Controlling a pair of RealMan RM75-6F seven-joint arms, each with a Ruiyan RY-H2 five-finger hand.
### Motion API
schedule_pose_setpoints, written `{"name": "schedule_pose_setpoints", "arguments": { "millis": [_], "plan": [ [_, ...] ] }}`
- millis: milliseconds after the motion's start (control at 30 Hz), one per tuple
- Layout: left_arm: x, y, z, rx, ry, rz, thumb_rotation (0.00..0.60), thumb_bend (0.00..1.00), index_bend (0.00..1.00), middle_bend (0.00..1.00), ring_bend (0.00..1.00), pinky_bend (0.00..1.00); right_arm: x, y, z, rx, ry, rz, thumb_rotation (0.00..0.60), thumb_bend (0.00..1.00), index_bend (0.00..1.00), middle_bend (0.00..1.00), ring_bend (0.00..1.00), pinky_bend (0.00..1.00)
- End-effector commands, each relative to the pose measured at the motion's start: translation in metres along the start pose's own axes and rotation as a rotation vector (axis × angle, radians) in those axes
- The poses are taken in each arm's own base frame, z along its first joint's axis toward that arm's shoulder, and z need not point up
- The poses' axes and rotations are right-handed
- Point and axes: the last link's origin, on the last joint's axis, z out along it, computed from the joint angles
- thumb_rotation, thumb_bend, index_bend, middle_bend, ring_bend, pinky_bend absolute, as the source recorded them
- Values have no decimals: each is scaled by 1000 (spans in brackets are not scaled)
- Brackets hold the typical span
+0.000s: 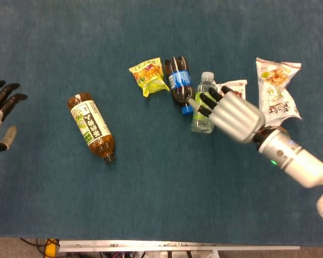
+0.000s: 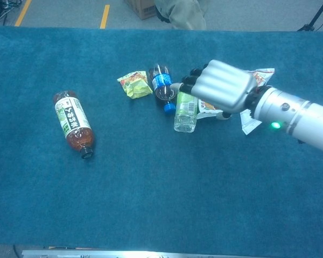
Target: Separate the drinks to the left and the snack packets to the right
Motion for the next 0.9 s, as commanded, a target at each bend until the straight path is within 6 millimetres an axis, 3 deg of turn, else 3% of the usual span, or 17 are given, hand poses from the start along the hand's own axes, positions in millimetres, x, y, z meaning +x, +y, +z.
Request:
{"name": "schedule_pose_setpoints", "arguments": {
  "millis": [33,400,900],
  "plan": [
    [0,-1,-1,4,0,-2,600,455,165,92,50,131,-3,-11,7,38,7,-76,600,33,100,264,235,396],
    [2,0,0,-4,5,-2,600,455,165,92,50,131,-6,-35,21,66,32,-137,600,34,163,280,235,383],
    [3,-1,-2,0,5,-7,600,455,165,92,50,131,-17,-52,42,79,31,-180,600,34,356,364,261,374]
  ]
}}
